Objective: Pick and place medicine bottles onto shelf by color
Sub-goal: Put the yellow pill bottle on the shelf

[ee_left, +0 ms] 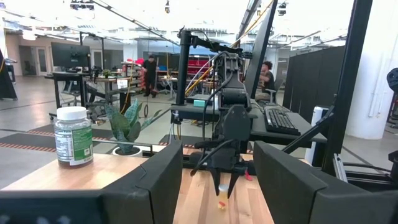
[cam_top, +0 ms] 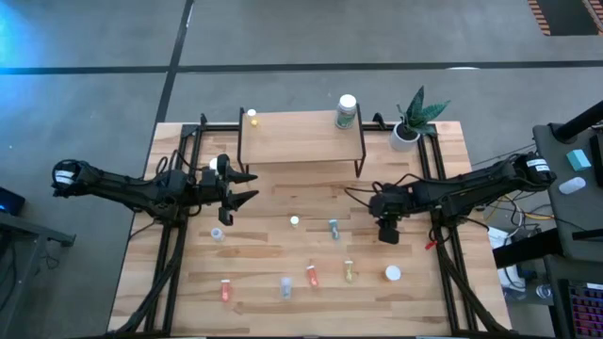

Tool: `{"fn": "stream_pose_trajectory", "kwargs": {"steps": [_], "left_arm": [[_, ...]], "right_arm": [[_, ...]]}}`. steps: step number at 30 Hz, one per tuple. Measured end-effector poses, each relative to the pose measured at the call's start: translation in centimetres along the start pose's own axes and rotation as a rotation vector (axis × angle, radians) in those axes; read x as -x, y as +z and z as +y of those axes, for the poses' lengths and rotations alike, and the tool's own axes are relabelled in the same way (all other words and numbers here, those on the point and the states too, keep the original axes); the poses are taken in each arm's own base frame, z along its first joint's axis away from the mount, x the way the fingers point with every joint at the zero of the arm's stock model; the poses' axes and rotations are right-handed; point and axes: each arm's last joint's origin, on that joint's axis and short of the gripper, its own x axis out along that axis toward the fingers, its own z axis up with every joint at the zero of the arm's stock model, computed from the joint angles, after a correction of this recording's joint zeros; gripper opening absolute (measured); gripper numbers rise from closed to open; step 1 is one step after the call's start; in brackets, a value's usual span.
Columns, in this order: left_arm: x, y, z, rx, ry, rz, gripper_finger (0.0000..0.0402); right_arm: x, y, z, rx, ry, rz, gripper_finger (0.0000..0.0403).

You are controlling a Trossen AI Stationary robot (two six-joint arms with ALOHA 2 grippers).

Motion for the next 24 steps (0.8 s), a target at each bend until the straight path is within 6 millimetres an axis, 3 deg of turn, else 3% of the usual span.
{"fn": "stream_pose_trajectory", "kwargs": {"steps": [14, 24], "left_arm": [[0.0, 0.0, 0.0, 0.0, 0.0, 0.0, 0.018], [0.0, 0.0, 0.0, 0.0, 0.0, 0.0, 0.018]], "right_arm": [[3.7, 5.2, 0.2, 0.079, 0.007, -0.174, 0.0116], [4.2, 11.1, -0.8, 0.189, 0.038, -0.232, 0.0116]]}}
